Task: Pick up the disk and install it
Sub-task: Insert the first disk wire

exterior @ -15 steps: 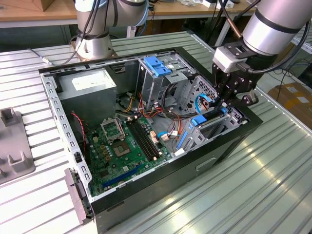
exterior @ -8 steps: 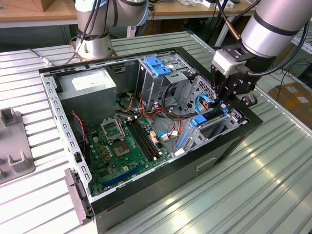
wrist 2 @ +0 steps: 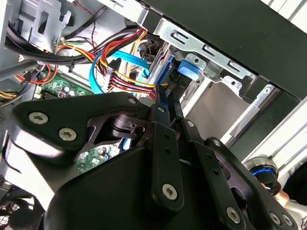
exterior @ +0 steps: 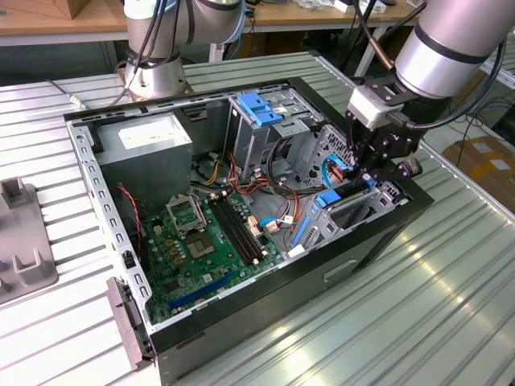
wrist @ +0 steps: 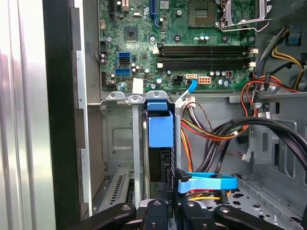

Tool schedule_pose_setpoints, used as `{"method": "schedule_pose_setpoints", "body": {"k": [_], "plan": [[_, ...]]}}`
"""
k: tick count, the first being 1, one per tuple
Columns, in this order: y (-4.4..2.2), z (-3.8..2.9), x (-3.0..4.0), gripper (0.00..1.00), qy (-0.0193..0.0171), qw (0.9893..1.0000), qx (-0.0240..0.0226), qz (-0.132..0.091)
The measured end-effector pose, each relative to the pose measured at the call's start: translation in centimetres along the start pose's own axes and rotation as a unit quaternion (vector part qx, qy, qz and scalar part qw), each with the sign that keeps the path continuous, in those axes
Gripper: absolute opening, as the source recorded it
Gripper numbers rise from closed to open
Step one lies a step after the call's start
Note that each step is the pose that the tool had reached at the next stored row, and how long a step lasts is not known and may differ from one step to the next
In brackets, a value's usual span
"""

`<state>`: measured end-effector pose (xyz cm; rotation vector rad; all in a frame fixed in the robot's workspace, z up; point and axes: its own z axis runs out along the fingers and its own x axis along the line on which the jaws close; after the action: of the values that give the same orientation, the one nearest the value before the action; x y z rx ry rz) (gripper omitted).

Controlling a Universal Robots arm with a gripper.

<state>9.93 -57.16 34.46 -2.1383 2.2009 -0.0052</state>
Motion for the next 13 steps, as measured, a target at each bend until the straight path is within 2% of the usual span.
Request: {"method": "schedule_pose_setpoints", "body": {"k": [7,13], "plan": [[0.02,0.21,0.01,0.17,-0.0002,1.0000,0.0000,0.000],[0.12,0.14,0.02,0.17,-0.0034,1.0000,0.0004,0.000]]}}
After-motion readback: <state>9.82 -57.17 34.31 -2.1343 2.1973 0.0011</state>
